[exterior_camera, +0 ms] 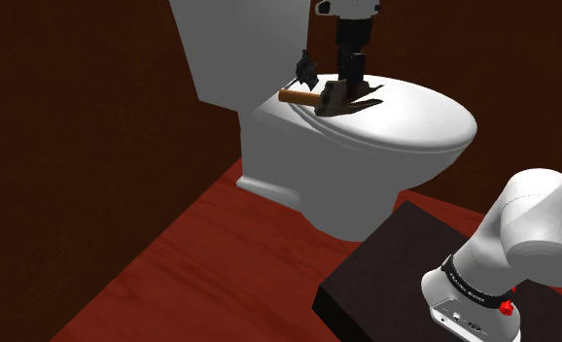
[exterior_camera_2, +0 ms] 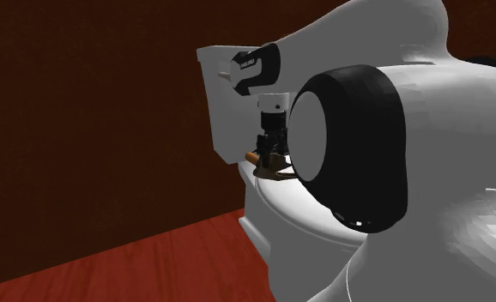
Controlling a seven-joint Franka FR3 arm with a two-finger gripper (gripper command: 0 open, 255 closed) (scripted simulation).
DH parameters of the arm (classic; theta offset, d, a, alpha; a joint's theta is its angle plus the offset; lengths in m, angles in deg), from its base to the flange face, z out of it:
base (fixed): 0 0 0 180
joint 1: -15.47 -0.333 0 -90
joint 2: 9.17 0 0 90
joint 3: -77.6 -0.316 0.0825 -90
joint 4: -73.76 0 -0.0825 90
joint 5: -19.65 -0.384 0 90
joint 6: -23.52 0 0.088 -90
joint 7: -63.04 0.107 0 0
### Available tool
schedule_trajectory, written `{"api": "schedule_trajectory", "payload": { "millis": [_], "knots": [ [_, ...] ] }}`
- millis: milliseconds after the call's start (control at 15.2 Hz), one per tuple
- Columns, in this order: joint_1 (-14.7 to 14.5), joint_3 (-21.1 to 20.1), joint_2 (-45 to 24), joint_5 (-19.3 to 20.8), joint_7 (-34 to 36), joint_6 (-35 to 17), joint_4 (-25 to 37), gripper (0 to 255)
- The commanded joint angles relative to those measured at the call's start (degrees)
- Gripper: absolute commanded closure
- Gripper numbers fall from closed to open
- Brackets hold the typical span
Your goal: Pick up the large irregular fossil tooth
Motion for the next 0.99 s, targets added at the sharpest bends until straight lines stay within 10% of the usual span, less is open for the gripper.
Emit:
{"api": "schedule_trajectory", "payload": {
  "millis": [0,66,132,924],
  "knots": [
    [0.02,0.03,0.05,0.02,-0.02,-0.68,-0.71,0],
    [0.02,0.03,0.05,0.02,-0.02,-0.68,-0.70,0],
    [0.02,0.03,0.12,0.03,-0.02,-0.64,-0.75,255],
    [-0.01,-0.01,-0.23,-0.04,-0.10,1.64,1.89,255]
  ]
}}
